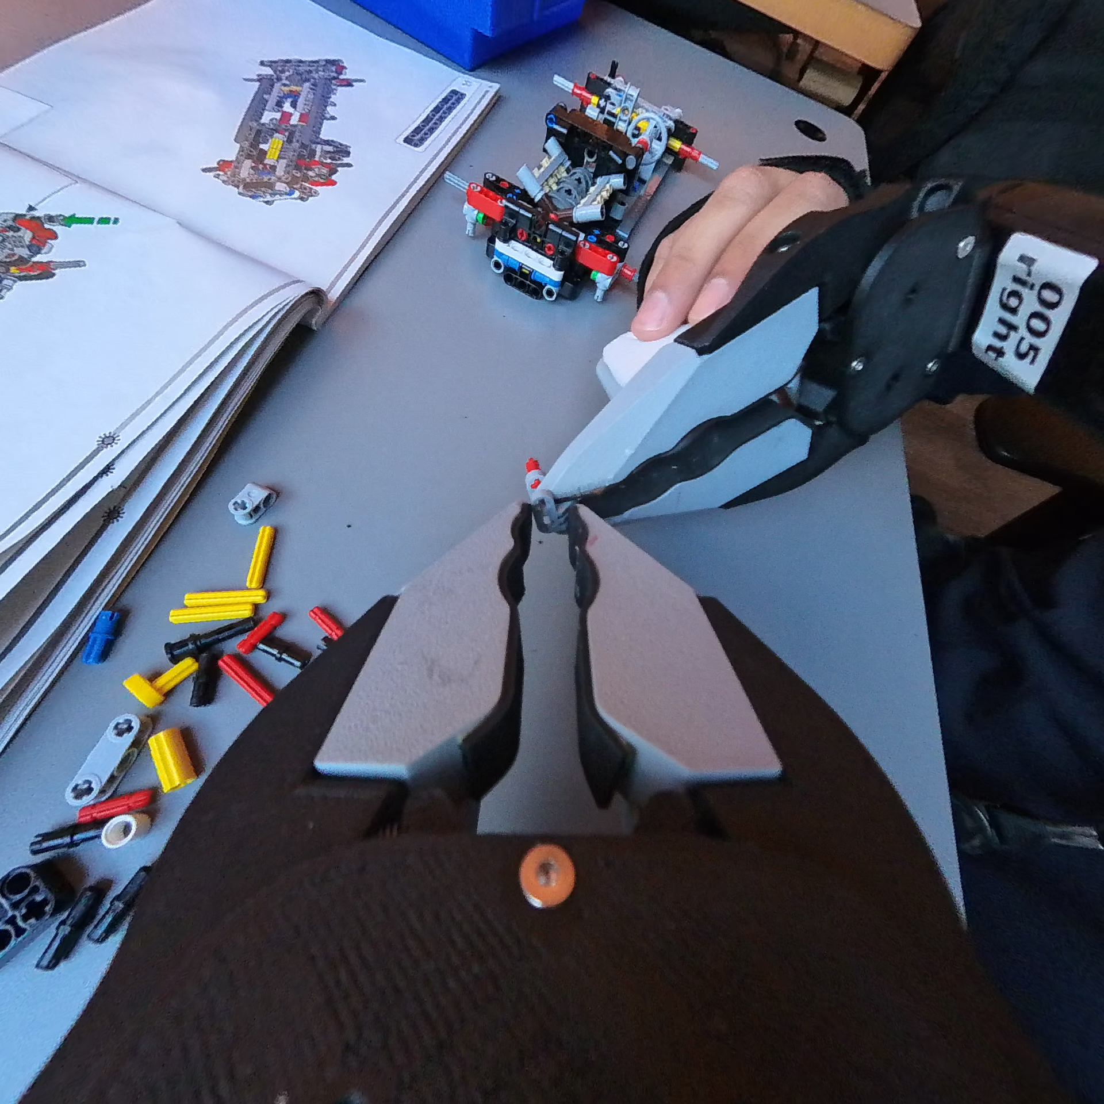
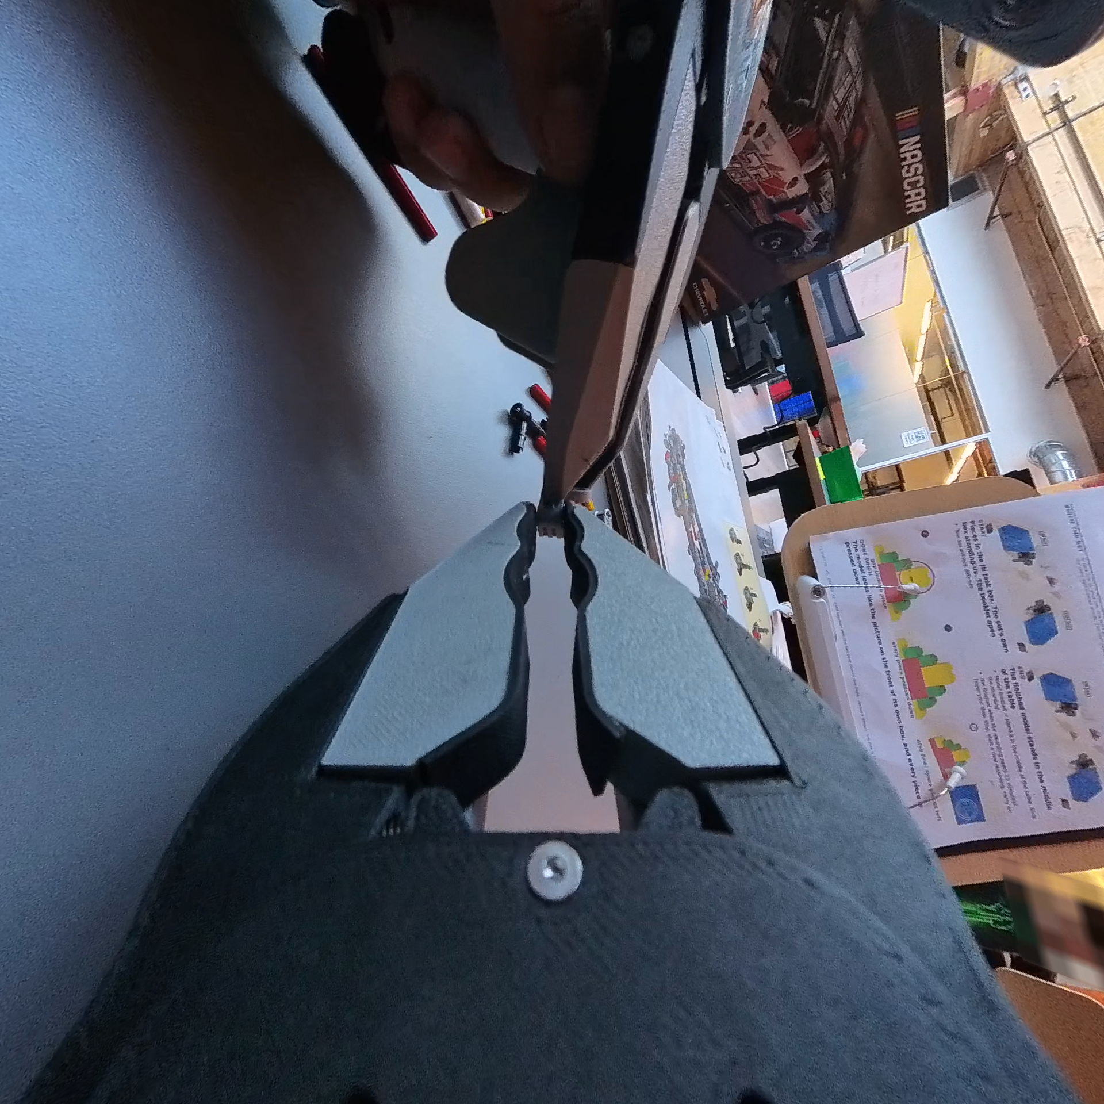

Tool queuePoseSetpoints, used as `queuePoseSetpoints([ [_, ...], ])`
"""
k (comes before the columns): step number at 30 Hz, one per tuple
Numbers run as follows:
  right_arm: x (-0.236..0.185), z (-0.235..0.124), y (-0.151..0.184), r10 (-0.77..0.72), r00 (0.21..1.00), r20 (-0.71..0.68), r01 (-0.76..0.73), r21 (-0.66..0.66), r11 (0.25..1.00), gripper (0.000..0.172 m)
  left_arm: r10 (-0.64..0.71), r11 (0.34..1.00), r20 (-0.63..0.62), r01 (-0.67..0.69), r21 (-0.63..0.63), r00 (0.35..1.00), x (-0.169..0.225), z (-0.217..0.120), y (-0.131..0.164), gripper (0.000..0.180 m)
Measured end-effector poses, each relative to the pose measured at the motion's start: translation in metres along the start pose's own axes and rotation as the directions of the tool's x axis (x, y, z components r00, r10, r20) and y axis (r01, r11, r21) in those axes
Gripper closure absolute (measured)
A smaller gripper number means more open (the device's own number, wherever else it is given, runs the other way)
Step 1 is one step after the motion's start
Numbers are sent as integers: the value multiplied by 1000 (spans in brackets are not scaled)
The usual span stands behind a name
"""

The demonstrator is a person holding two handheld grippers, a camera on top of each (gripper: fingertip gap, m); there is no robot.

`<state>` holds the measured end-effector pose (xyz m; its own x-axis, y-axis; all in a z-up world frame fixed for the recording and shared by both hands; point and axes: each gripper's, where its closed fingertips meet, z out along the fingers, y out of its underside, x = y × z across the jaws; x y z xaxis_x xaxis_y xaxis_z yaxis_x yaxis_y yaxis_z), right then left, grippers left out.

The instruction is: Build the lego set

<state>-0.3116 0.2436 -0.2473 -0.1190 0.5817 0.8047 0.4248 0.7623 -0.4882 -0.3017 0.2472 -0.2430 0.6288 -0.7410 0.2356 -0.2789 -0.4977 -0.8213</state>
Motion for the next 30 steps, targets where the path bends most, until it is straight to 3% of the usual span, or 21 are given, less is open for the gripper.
queuePoseSetpoints([
  [5,3,0,2,-2,1000,-12,2,-11,1000,167,-14,1000,54,15,-8,998,-13,-8,2,180],
  [12,4,-2,0,36,999,-6,-36,14,999,166,-103,995,4,103,14,995,-17,-11,1,160],
  [21,16,-8,-4,327,939,110,-339,116,934,167,74,997,48,-74,-17,996,-6,-2,0,156],
  [24,20,-12,-7,518,820,243,-557,139,818,167,157,987,122,-151,-57,980,-12,-2,3,155],
  [27,31,-14,-5,689,629,360,-762,108,639,167,294,955,250,-272,-120,922,-23,-4,4,155],
  [30,38,-20,-7,766,430,478,-887,67,456,167,392,920,304,-367,-138,868,-21,-3,-1,156],
])
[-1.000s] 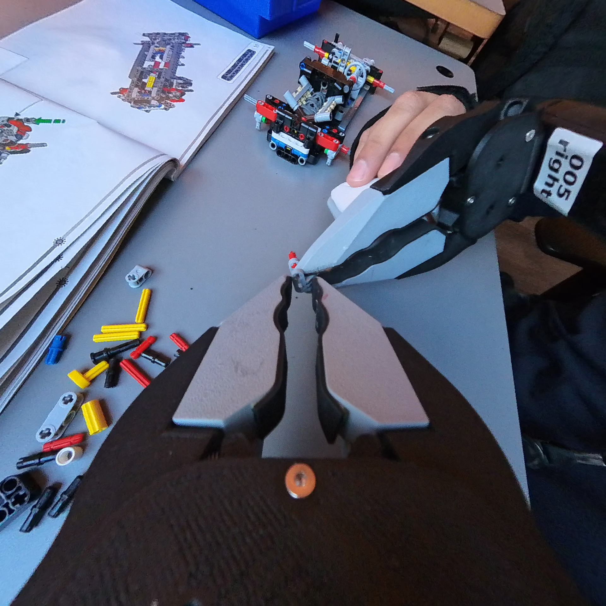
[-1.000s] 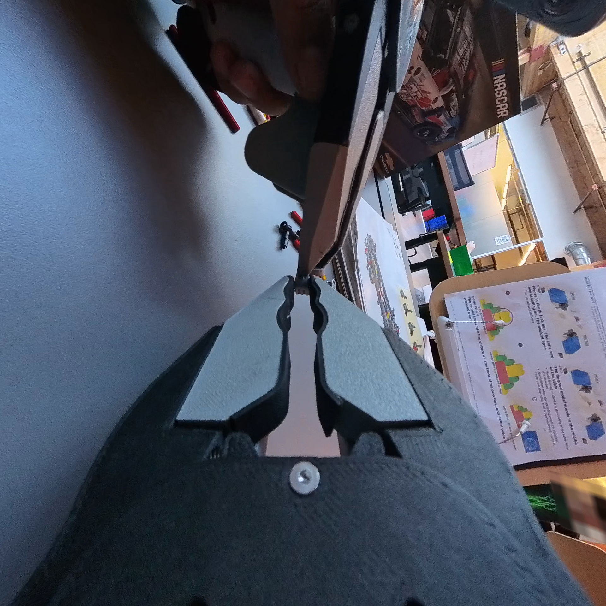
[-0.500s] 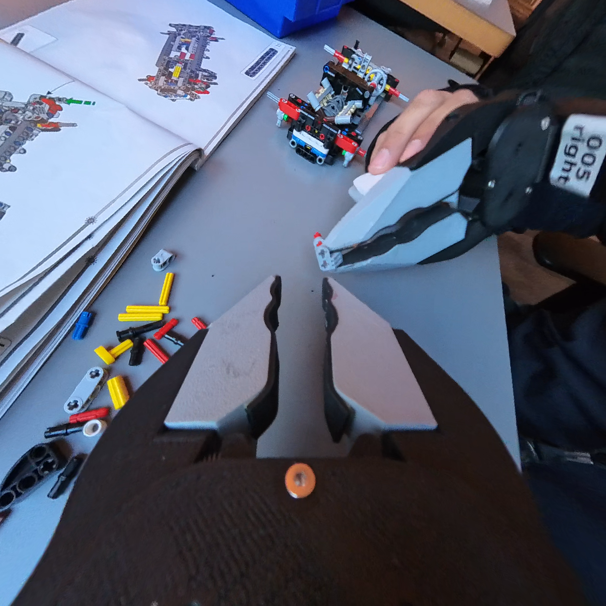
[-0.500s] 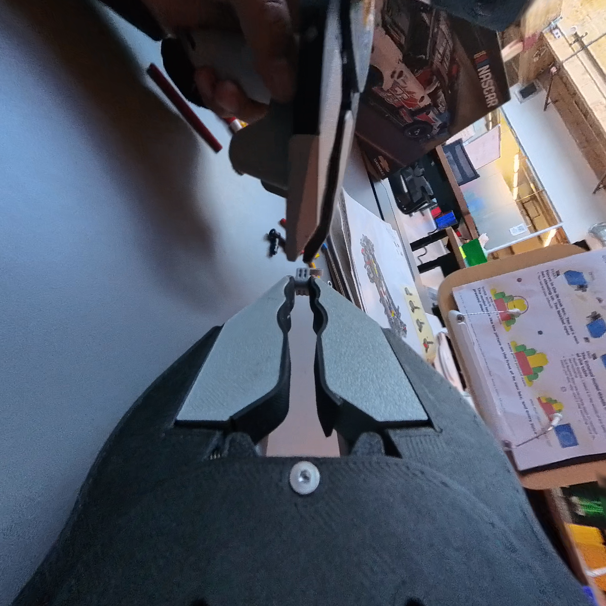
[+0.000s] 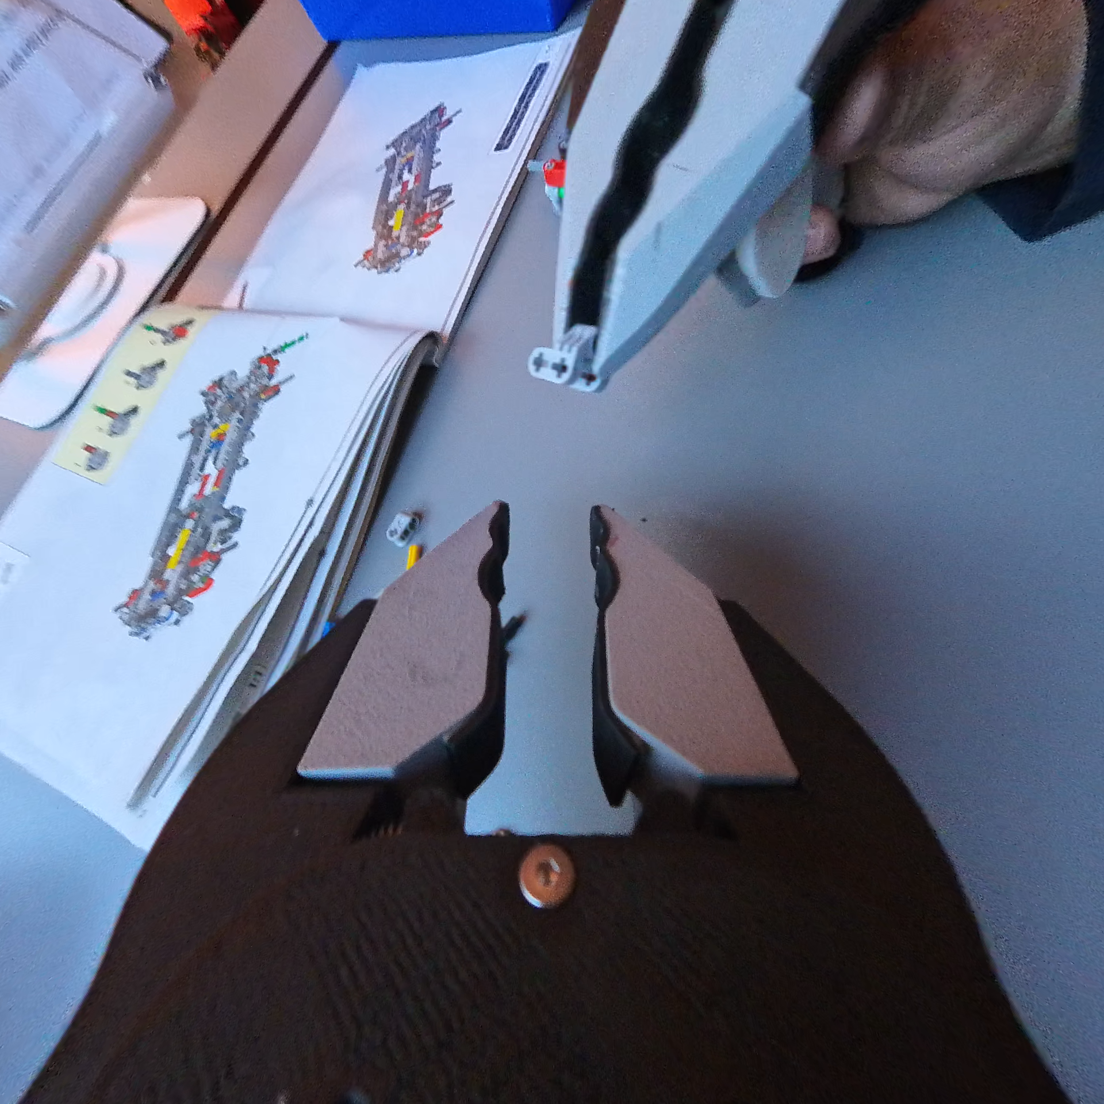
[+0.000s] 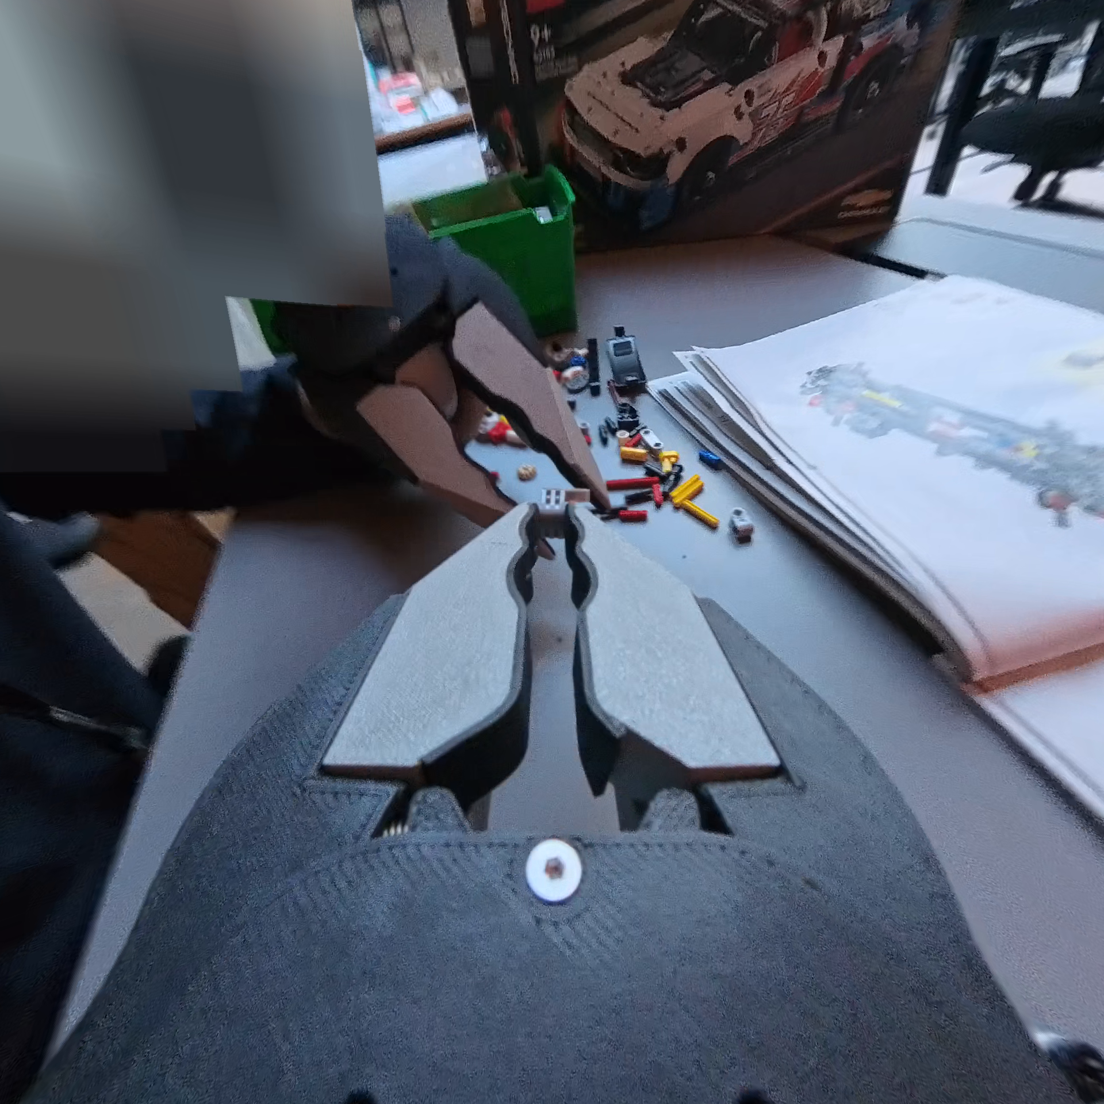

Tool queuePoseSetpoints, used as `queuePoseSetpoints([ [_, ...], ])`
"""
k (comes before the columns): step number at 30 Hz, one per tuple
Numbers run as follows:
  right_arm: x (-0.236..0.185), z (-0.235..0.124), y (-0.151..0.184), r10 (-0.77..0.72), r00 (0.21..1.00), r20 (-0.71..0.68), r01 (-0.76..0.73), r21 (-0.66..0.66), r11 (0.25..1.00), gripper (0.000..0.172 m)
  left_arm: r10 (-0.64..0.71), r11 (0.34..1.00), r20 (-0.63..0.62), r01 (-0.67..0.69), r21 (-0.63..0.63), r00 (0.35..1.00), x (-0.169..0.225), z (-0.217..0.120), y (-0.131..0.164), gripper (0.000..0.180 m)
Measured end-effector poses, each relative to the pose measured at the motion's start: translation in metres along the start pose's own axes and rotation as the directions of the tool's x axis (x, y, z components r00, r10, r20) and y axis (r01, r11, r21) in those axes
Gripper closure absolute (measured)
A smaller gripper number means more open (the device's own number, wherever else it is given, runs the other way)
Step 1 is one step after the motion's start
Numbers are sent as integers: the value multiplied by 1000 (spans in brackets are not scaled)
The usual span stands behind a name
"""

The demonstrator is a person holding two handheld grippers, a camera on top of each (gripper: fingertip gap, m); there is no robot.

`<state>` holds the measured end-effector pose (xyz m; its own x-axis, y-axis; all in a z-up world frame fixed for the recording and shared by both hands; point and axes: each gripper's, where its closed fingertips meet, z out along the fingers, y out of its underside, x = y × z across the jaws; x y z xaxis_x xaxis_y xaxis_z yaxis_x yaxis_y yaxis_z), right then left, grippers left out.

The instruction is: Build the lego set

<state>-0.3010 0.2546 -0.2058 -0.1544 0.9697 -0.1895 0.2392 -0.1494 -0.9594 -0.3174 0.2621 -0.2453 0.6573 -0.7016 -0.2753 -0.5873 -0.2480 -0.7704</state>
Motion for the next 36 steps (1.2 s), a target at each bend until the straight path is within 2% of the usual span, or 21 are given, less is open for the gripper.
queuePoseSetpoints([
  [4,-2,-2,-6,179,980,81,-182,32,983,168,69,997,55,-70,15,996,-1,0,-5,153],
  [6,-4,2,-5,303,943,140,-307,8,952,168,88,995,94,-91,29,992,-4,-1,-9,150],
  [11,-11,9,-6,594,752,287,-603,-68,795,167,148,983,100,-158,96,984,4,-7,-23,148],
  [16,-2,12,2,754,583,304,-763,-115,636,168,167,980,100,-176,92,981,7,-6,-23,153],
  [19,2,11,5,798,514,316,-809,-133,573,168,147,982,69,-154,106,987,11,-5,-24,155],
  [21,3,11,7,810,497,312,-819,-141,557,167,127,986,53,-132,105,991,11,-4,-23,155],
  [26,1,15,15,808,528,261,-801,-163,576,167,62,989,-9,-60,133,998,15,-5,-26,156],
  [29,-1,17,18,812,526,254,-798,-183,574,167,31,994,-33,-27,107,999,14,-2,-20,164],
  [34,-1,20,24,809,545,222,-787,-198,585,167,4,997,-65,1,78,998,16,0,-14,165],
  [36,-3,20,24,808,542,230,-784,-208,585,162,-9,997,-83,15,70,997,17,0,-12,165],
])
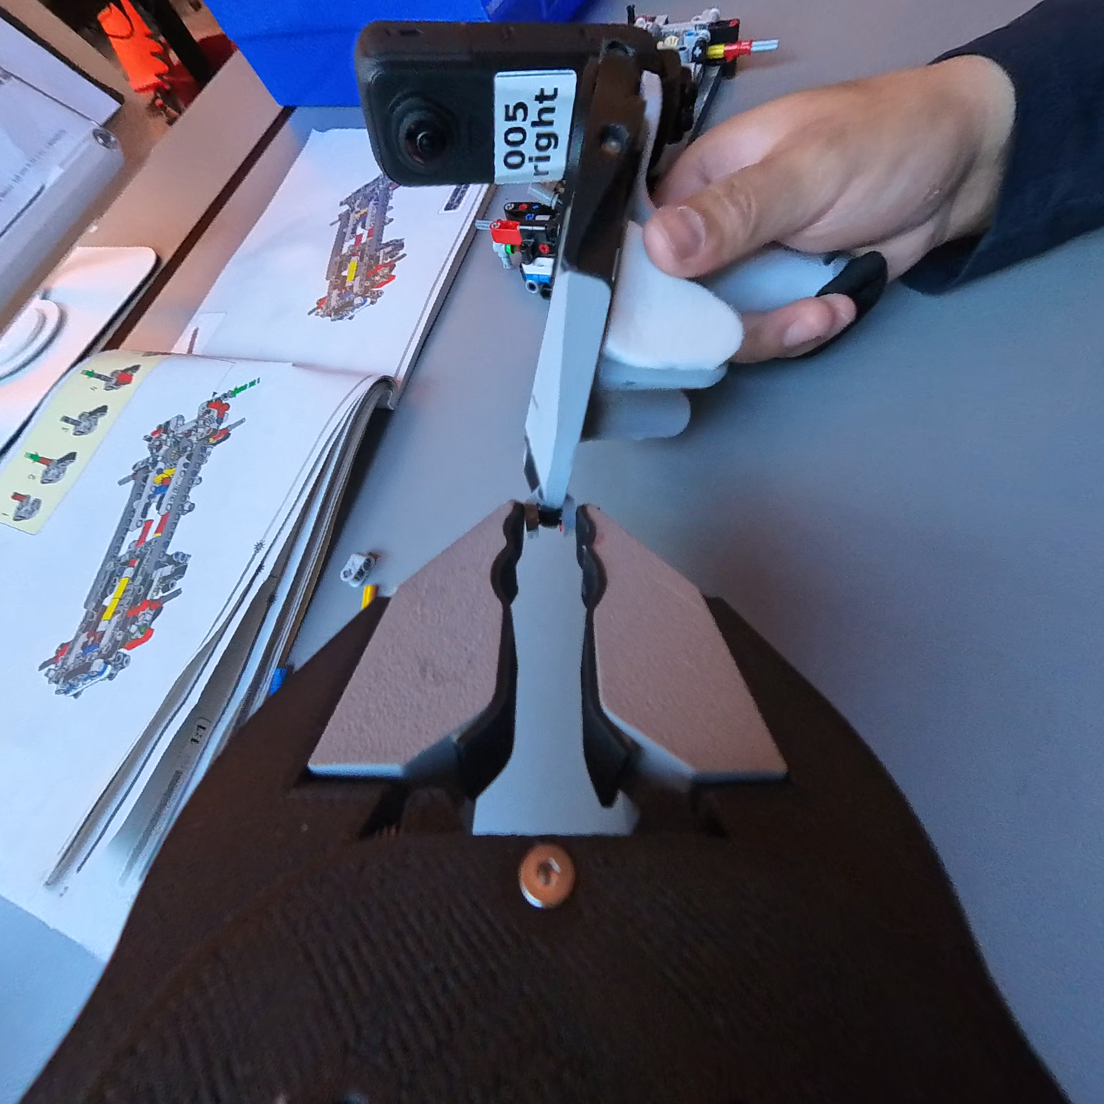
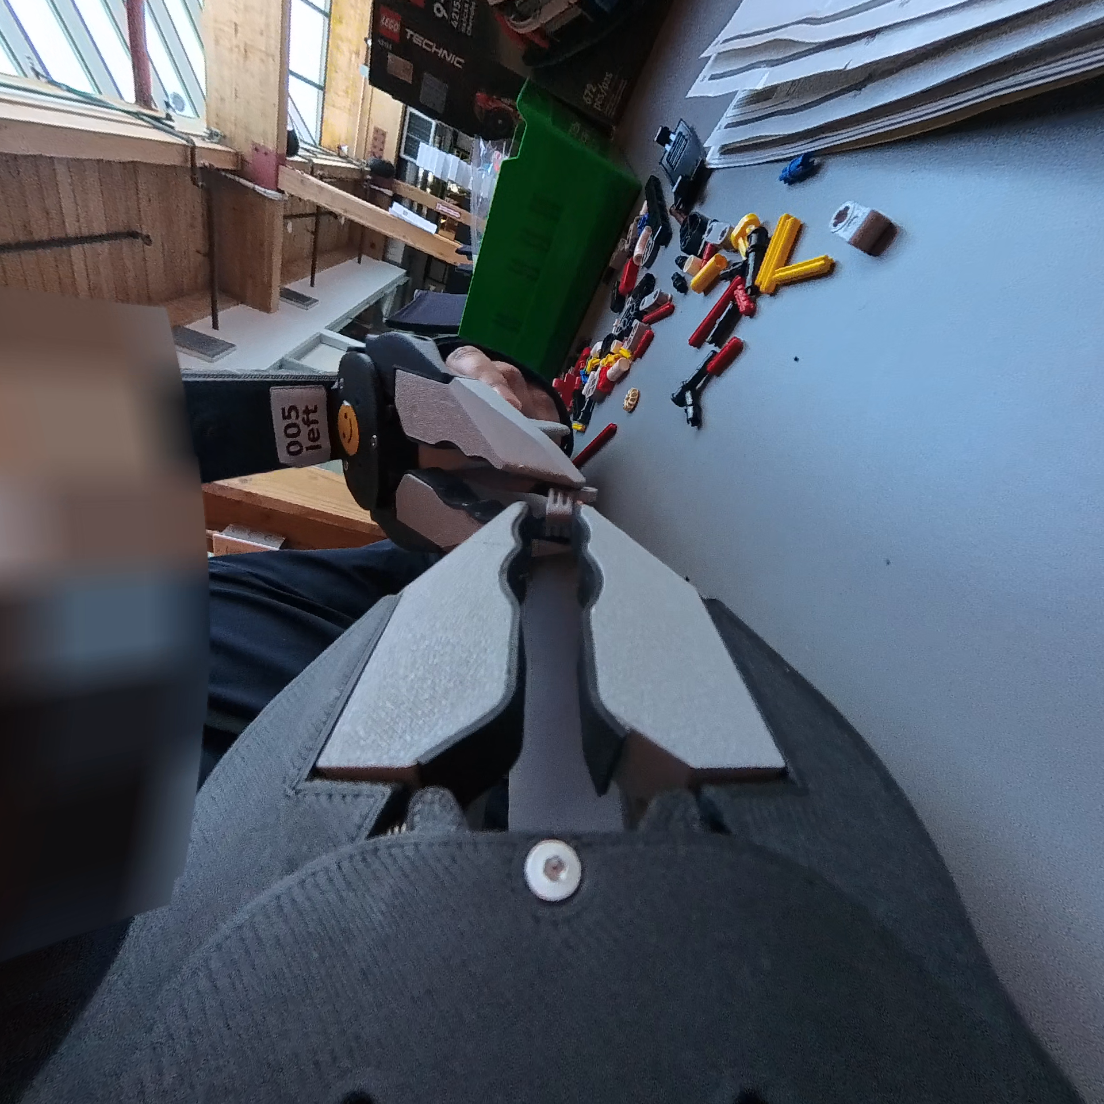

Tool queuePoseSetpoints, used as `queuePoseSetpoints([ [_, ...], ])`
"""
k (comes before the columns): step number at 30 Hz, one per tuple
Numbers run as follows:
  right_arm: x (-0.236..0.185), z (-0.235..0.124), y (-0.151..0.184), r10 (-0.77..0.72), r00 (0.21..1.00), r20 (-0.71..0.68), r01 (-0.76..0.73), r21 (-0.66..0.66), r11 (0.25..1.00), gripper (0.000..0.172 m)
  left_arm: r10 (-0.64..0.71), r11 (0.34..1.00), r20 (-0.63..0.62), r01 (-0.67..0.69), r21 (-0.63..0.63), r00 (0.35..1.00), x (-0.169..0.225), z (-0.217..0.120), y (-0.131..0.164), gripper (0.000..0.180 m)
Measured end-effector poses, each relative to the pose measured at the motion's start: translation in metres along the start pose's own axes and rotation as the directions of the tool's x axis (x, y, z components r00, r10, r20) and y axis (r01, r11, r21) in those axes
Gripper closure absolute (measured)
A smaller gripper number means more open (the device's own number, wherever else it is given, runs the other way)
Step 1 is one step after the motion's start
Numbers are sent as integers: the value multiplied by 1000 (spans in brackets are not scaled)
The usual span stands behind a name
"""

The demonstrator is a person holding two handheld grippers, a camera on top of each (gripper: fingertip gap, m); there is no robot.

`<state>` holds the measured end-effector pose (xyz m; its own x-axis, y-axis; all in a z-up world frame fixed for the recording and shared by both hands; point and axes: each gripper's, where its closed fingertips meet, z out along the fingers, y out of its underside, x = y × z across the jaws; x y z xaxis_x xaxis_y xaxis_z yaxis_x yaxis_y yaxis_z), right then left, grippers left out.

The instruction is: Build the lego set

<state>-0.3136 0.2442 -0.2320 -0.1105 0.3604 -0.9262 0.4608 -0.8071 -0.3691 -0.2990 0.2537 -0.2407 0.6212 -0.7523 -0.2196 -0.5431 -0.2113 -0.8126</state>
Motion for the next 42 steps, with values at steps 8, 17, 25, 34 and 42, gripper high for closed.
queuePoseSetpoints([
  [8,11,-12,-6,-123,982,-140,127,15,992,159,-174,985,-162,173,-18,971,2,-4,10,165],
  [17,11,-5,5,-346,909,-234,332,-97,938,161,-415,896,-443,442,-47,795,18,-13,2,165],
  [25,12,-4,17,-482,841,-247,438,-214,873,161,-310,950,-371,295,-98,875,20,-8,19,165],
  [34,9,-1,19,-449,867,-217,410,-200,890,158,-182,982,-121,187,30,976,-11,-2,6,165],
  [42,-3,-14,-11,-211,975,-74,214,33,976,156,13,999,68,-15,35,998,-12,3,-5,165],
])
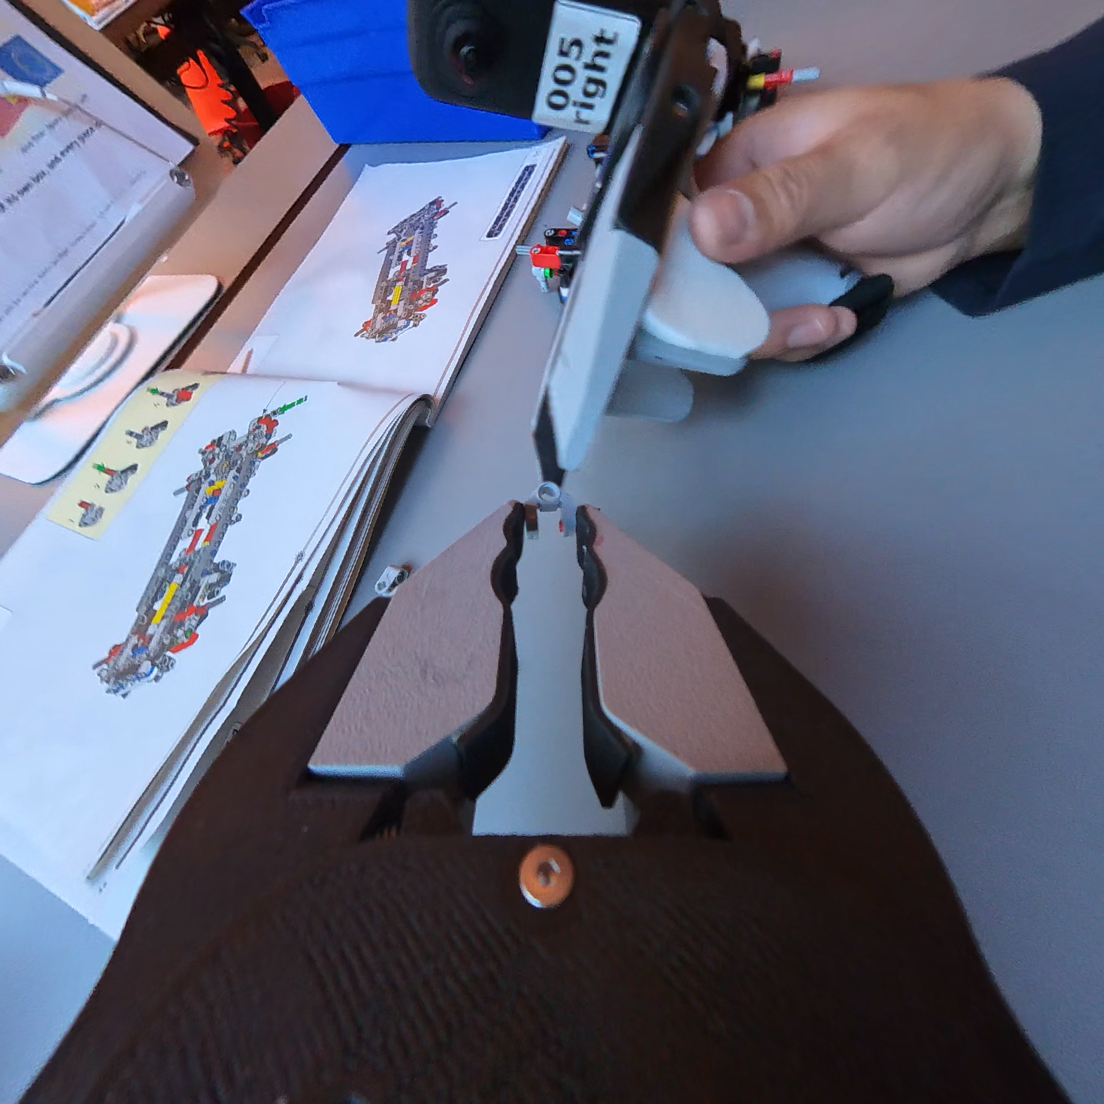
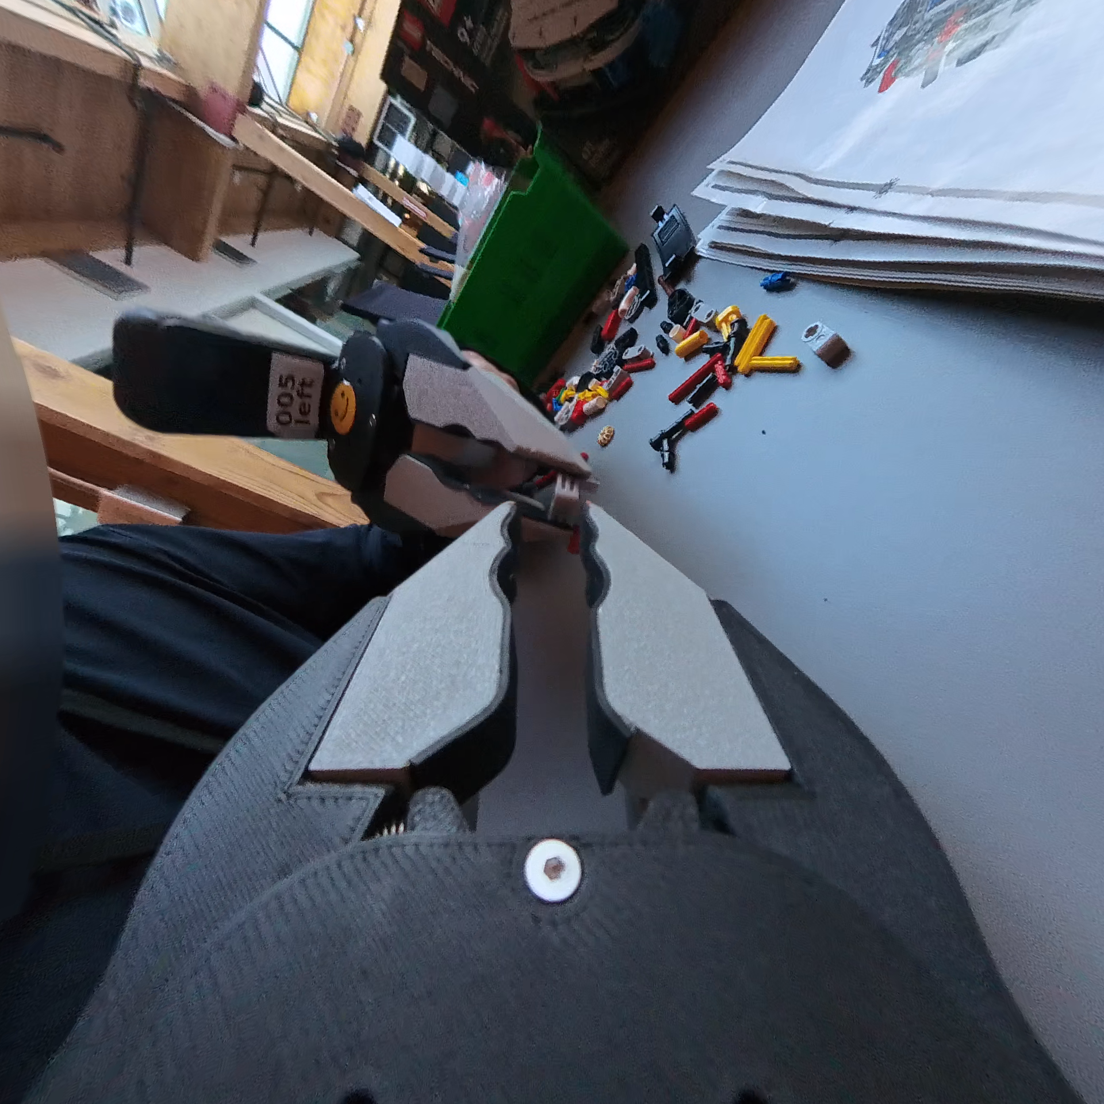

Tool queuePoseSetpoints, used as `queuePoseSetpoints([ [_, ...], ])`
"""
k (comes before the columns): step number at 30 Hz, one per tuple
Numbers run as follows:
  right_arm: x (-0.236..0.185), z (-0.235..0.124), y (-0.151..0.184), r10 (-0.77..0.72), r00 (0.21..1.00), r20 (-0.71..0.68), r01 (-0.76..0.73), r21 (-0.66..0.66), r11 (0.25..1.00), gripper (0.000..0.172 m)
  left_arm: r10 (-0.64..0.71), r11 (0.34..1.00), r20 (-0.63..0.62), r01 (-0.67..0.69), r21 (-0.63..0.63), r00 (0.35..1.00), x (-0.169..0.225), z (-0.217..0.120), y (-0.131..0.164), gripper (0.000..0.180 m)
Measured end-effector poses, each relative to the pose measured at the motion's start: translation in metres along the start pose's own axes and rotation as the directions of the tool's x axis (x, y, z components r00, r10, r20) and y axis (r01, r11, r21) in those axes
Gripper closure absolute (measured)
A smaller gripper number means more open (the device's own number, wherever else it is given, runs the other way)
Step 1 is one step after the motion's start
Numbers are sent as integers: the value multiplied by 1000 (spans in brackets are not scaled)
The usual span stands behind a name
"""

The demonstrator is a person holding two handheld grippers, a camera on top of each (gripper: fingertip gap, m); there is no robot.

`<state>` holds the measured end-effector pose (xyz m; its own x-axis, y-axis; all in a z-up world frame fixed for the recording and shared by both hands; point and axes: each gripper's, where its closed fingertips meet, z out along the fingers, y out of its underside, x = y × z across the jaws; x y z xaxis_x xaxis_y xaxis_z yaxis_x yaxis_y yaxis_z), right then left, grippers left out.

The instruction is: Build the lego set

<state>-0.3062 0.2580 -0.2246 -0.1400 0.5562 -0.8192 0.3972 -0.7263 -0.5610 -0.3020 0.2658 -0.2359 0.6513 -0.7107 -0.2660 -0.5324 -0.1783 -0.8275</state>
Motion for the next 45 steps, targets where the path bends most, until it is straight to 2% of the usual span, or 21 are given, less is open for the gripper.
queuePoseSetpoints([
  [5,5,2,4,-11,999,-42,9,-28,1000,164,38,999,43,-38,-3,998,5,5,-6,166],
  [9,11,3,5,-54,994,-99,49,-48,998,165,41,999,58,-39,-29,997,5,9,-3,165],
  [16,18,2,6,-118,979,-165,107,-74,992,165,-10,998,14,10,-63,1000,7,10,5,161],
  [23,21,0,5,-121,976,-182,110,-72,991,165,-20,997,-9,19,-81,1000,10,12,9,157],
  [32,24,-4,2,-143,966,-214,130,-71,989,165,-27,988,-71,16,-152,997,22,18,22,161],
  [40,26,-9,9,-336,884,-324,284,-197,938,166,-44,987,-56,35,-157,997,13,14,24,161],
  [45,29,-6,19,-325,891,-317,252,-249,935,165,-56,988,-104,40,-149,993,24,21,22,163],
])
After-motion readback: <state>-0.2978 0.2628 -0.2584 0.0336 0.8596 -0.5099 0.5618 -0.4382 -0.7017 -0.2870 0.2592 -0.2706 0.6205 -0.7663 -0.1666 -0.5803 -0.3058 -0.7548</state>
